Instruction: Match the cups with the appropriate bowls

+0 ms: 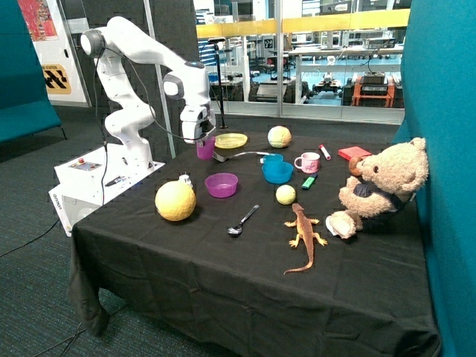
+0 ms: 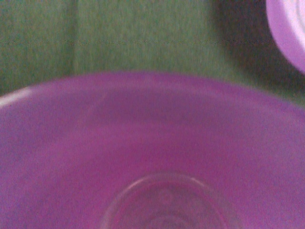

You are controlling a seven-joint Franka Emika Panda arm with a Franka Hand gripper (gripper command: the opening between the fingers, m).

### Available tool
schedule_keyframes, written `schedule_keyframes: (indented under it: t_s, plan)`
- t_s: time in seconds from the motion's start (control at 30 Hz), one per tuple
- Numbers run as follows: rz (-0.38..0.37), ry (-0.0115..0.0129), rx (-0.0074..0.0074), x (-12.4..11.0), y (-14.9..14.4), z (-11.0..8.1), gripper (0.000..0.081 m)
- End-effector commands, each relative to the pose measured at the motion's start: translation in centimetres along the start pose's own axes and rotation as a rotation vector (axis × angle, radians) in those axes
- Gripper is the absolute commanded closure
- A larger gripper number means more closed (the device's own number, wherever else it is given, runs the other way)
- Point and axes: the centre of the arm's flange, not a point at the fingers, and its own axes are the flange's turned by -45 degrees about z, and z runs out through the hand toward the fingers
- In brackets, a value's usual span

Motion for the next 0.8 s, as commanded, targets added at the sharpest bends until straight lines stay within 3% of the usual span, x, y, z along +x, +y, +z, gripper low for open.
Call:
schedule_keyframes:
  t_s: [0.0, 0.4, 0.77]
  plan:
    - [0.008, -0.0015, -0.0029, 3.0, 0.4, -1.3, 0.0808]
    - [0.069, -0.0014, -0.003, 5.6, 3.1, -1.6, 0.0808]
    - [0.109, -0.0013, -0.003, 7.7, 5.6, -0.6, 0.0808]
